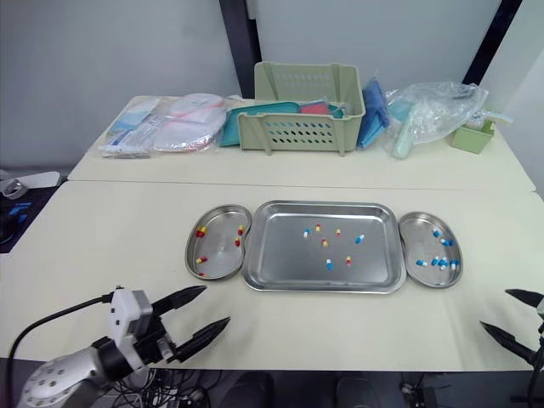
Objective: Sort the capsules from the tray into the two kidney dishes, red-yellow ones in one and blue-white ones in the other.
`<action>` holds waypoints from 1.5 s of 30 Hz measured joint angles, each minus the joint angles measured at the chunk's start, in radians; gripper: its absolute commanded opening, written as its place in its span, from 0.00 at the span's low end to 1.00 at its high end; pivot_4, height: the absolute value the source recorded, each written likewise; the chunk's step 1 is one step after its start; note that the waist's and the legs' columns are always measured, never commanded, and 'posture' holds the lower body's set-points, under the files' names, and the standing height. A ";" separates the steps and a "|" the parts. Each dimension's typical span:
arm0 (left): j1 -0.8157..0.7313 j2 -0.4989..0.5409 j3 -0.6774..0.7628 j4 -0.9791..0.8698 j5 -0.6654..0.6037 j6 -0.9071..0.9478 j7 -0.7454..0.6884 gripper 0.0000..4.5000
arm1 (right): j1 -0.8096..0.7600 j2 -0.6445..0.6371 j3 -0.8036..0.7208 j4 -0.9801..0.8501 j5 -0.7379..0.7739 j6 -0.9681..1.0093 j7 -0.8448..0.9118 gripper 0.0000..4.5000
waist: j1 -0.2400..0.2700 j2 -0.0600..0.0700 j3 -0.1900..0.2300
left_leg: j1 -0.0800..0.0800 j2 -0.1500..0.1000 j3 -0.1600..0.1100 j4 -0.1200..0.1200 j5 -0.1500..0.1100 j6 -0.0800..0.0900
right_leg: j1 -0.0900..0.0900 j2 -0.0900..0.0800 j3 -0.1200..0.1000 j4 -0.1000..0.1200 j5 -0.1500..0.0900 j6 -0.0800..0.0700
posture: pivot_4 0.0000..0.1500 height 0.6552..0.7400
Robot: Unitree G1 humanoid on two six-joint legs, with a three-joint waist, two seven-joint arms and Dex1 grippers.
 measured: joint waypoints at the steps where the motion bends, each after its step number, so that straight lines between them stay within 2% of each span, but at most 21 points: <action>1: -0.002 -0.009 -0.012 0.003 0.008 -0.021 -0.001 1.00 | 0.012 0.003 -0.001 -0.011 0.000 0.000 0.000 1.00 | -0.001 0.000 0.000 | 0.000 0.000 0.000 0.000 0.000 0.000 | 0.000 0.000 0.000 0.000 0.000 0.000 | 1.00 1.00; 10: -0.026 -0.065 -0.084 0.108 0.052 -0.193 -0.027 1.00 | 0.102 0.035 -0.019 -0.137 0.015 0.028 0.002 1.00 | 0.001 0.003 -0.002 | 0.000 0.000 0.000 0.000 0.000 0.000 | 0.000 0.000 0.000 0.000 0.000 0.000 | 1.00 1.00; 15: -0.037 -0.064 -0.102 0.129 0.057 -0.223 -0.027 1.00 | 0.162 0.061 -0.008 -0.343 0.091 0.127 0.003 1.00 | -0.002 0.004 -0.002 | 0.000 0.000 0.000 0.000 0.000 0.000 | 0.000 0.000 0.000 0.000 0.000 0.000 | 1.00 1.00; 19: -0.059 -0.064 -0.113 0.128 0.056 -0.226 -0.024 1.00 | 0.141 0.082 0.105 -0.551 0.124 0.216 -0.056 1.00 | -0.001 0.004 -0.003 | 0.000 0.000 -0.001 0.000 0.000 0.000 | 0.000 0.000 -0.001 0.000 0.000 0.000 | 1.00 1.00; 24: -0.055 -0.061 -0.115 0.128 0.055 -0.225 -0.021 1.00 | 0.019 0.117 0.269 -0.683 0.128 0.325 -0.192 1.00 | 0.000 0.001 -0.003 | 0.000 0.000 -0.002 0.000 0.000 0.000 | 0.000 0.000 -0.002 0.000 0.000 0.000 | 1.00 1.00; 29: -0.073 -0.056 -0.116 0.124 0.052 -0.223 -0.012 1.00 | -0.230 0.163 0.476 -0.726 0.107 0.499 -0.375 1.00 | -0.001 0.001 -0.003 | 0.000 0.000 -0.003 0.000 0.000 0.000 | 0.000 0.001 -0.002 0.001 0.000 0.000 | 1.00 1.00; 33: -0.089 -0.051 -0.118 0.121 0.051 -0.217 -0.001 1.00 | -0.458 0.254 0.671 -0.690 0.030 0.606 -0.511 1.00 | -0.002 0.001 -0.003 | -0.001 0.000 -0.003 0.000 0.000 0.000 | -0.001 0.000 -0.002 0.001 0.000 0.000 | 1.00 1.00; 38: -0.095 -0.046 -0.118 0.119 0.050 -0.204 0.003 1.00 | -0.610 0.365 0.856 -0.597 -0.080 0.676 -0.625 1.00 | 0.000 0.000 -0.003 | -0.002 0.000 -0.004 0.000 0.000 0.000 | -0.002 0.000 -0.003 0.001 0.000 0.000 | 1.00 1.00; 41: -0.094 -0.045 -0.118 0.117 0.050 -0.203 0.004 1.00 | -0.668 0.411 0.926 -0.559 -0.132 0.707 -0.672 0.87 | -0.001 0.000 -0.004 | -0.001 0.000 -0.004 0.000 0.000 0.000 | -0.002 0.000 -0.003 0.001 0.000 0.000 | 1.00 1.00; 44: -0.094 -0.045 -0.123 0.115 0.050 -0.203 0.010 1.00 | -0.742 0.473 0.965 -0.498 -0.186 0.739 -0.729 0.64 | -0.002 0.000 -0.003 | -0.001 0.000 -0.004 0.000 0.000 0.000 | -0.003 0.000 -0.003 0.002 0.000 0.000 | 1.00 1.00; 45: -0.095 -0.045 -0.125 0.115 0.050 -0.202 0.013 1.00 | -0.753 0.485 0.968 -0.489 -0.194 0.744 -0.740 0.59 | -0.002 0.000 -0.003 | -0.001 0.000 -0.004 0.000 0.000 0.000 | -0.003 0.000 -0.003 0.002 0.000 0.000 | 1.00 1.00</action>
